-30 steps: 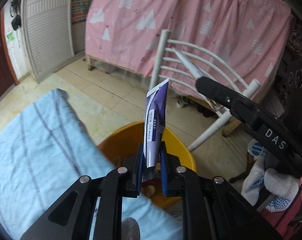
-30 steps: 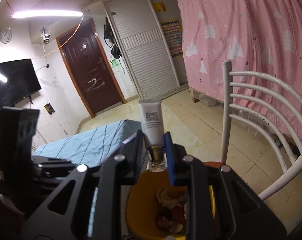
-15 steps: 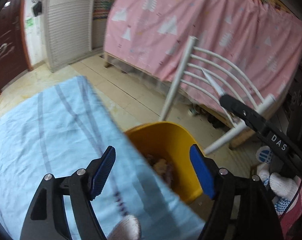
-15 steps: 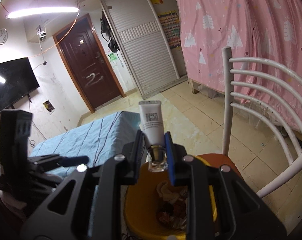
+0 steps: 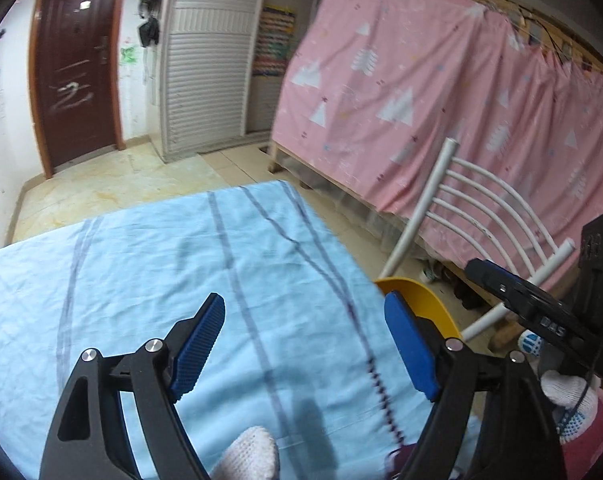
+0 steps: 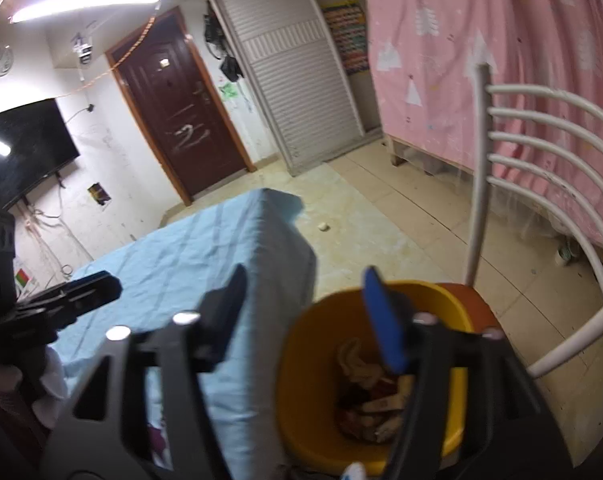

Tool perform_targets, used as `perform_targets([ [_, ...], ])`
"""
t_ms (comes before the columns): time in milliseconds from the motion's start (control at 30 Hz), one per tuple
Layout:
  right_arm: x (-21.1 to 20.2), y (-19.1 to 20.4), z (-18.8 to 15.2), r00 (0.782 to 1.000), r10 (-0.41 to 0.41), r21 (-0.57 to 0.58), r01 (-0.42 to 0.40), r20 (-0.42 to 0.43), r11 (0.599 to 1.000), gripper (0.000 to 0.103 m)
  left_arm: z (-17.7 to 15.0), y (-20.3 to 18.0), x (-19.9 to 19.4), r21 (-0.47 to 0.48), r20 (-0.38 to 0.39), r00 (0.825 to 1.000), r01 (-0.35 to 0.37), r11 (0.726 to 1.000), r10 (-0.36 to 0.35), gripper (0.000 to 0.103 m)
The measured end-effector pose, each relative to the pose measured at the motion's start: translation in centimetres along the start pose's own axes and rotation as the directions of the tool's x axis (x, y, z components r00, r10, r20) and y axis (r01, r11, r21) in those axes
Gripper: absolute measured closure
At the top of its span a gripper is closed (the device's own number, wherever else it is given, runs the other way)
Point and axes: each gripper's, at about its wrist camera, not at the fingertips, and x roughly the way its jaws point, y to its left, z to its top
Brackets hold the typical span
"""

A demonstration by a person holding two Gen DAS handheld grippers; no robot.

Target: Collect trash

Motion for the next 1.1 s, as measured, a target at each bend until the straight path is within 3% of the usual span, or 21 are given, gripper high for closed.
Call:
perform_targets([
  [100,0.1,2.2,0.0,1.000,0.025,-0.028,-0.025,0.012,0.999,0.011,-0.2,1.4,-1.2,-0.017,0.027,0.999,-0.029,0.999,0.029,0.030],
  [167,0.5,3.6,-0.1,0.999,0.047,-0.044,-0.047,0.006,0.998,0.006,-0.5,2.7,-2.3,-0.027,0.048,0.997,-0.058,0.998,0.060,0.030],
  [467,1.9,10.3,-0.8,0.995,0.097,-0.154,-0.097,-0.005,0.983,0.006,-1.9,8.7,-6.7,-0.114,0.124,0.973,-0.180,0.977,0.193,0.028],
  [700,2.5,14.6,-1.4,0.990,0.144,-0.217,-0.142,-0.006,0.966,0.006,-3.2,12.3,-9.1,-0.156,0.136,0.954,-0.247,0.956,0.268,0.027],
  [1100,3.0,18.9,-2.5,0.982,0.183,-0.297,-0.186,-0.039,0.936,0.006,-4.2,15.2,-12.0,-0.205,0.156,0.923,-0.317,0.926,0.351,0.027],
])
